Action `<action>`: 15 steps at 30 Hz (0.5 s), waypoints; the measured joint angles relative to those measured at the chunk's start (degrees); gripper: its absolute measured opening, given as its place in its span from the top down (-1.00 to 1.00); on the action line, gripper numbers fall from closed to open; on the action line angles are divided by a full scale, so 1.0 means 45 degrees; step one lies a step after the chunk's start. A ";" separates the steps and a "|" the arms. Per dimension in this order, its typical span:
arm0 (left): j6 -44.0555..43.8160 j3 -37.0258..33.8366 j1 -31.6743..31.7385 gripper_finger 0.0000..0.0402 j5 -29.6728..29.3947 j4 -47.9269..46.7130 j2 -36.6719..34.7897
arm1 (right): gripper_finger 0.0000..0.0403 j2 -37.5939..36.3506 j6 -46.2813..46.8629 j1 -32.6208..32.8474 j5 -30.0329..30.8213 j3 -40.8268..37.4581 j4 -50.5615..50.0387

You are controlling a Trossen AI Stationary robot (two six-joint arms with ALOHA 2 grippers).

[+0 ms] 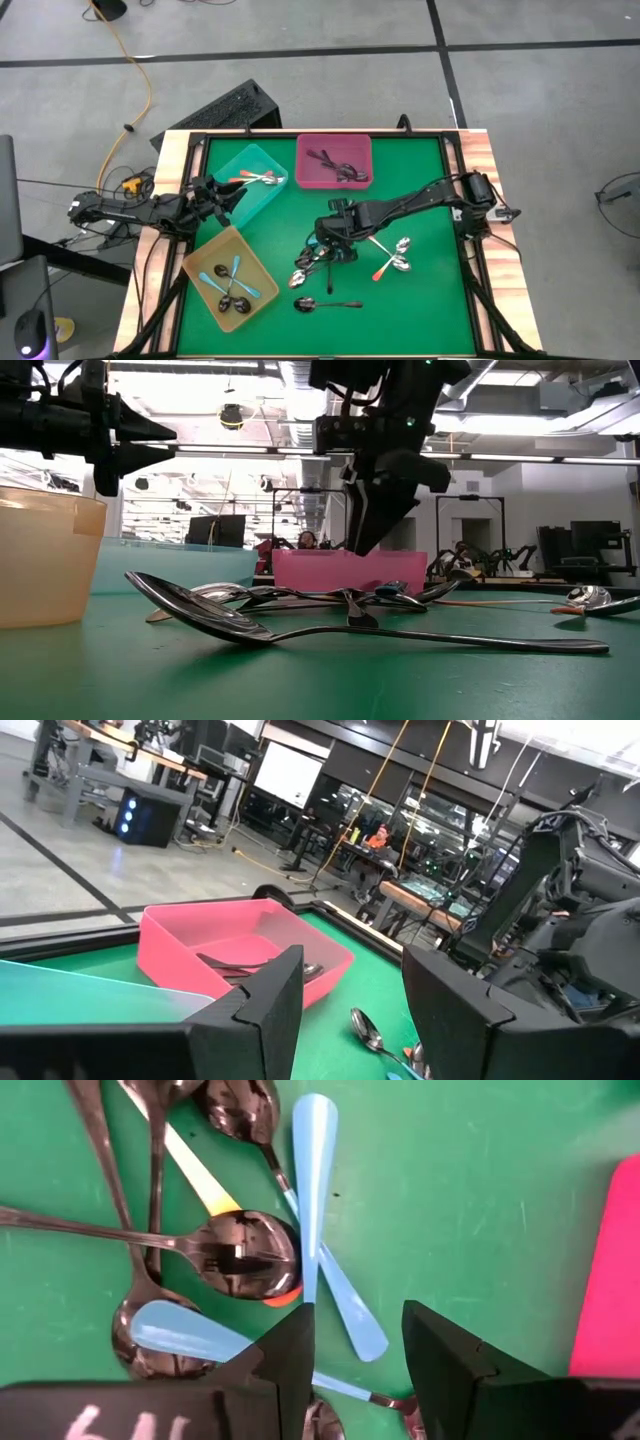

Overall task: Sort silverware by color (type)
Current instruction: Put the blue spoon into the orange bin

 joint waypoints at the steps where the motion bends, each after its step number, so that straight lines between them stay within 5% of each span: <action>1: 0.0000 0.0000 0.0000 0.21 0.0000 -0.0002 0.0000 | 0.20 0.0170 -0.0001 0.0028 0.0011 0.0017 0.0060; 15: -0.0010 0.0000 0.0000 0.21 -0.0078 -0.0215 0.0000 | 0.20 0.0227 -0.2851 -0.0323 0.0112 0.0000 -0.2406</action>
